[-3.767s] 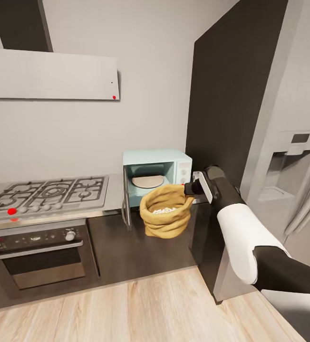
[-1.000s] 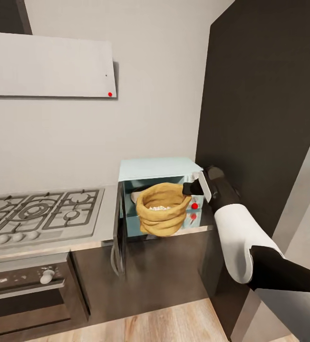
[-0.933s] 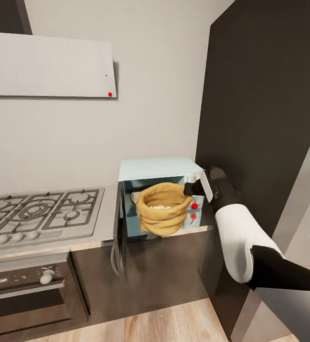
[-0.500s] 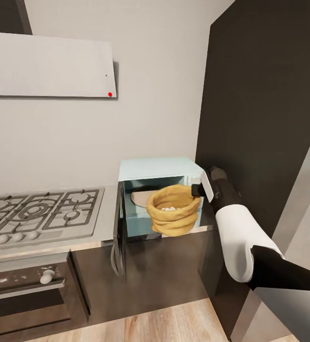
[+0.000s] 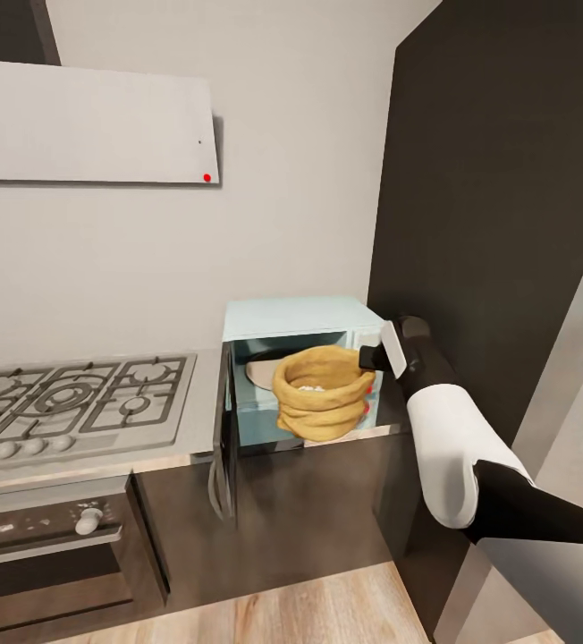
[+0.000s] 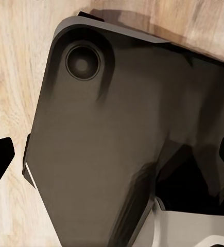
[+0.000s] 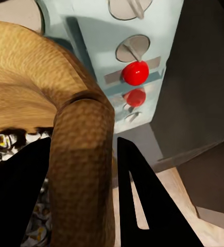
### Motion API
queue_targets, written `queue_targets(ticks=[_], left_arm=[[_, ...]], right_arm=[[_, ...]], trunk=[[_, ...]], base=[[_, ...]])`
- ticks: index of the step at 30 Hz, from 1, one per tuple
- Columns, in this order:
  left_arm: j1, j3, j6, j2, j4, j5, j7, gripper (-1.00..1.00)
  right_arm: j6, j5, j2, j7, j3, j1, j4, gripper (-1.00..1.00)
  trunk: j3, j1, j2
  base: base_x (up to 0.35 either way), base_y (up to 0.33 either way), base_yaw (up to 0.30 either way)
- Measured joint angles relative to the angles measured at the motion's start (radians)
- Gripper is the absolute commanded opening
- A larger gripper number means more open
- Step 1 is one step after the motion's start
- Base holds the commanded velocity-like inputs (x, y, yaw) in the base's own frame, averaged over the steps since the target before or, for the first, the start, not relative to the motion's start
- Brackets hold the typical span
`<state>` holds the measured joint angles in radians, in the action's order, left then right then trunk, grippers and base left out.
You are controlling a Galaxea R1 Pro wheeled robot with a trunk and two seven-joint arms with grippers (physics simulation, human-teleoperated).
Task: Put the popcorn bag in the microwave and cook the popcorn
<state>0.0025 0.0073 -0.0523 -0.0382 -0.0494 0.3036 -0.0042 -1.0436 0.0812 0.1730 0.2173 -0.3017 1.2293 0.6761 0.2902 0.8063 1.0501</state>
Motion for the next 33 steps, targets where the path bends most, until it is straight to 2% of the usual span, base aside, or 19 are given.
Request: queue_targets(ticks=[16,26,33], left_arm=[[0.000,0.003,-0.001,0.000,-0.004,0.000,-0.002,1.00],[0.000,0.001,-0.001,0.000,-0.004,0.000,-0.002,1.00],[0.000,0.002,-0.001,0.000,-0.005,0.000,-0.002,1.00]], right_arm=[[0.000,0.003,0.000,-0.002,0.004,-0.002,-0.048,-1.00],[0.000,0.001,0.000,-0.002,0.006,-0.002,-0.049,-1.00],[0.000,-0.005,0.000,-0.006,0.006,-0.002,-0.054,-1.00]], trunk=[[0.000,0.000,0.000],[0.000,0.000,0.000],[0.000,0.000,0.000]], base=[[0.005,0.000,0.000],[0.202,0.000,0.000],[0.042,0.000,0.000]])
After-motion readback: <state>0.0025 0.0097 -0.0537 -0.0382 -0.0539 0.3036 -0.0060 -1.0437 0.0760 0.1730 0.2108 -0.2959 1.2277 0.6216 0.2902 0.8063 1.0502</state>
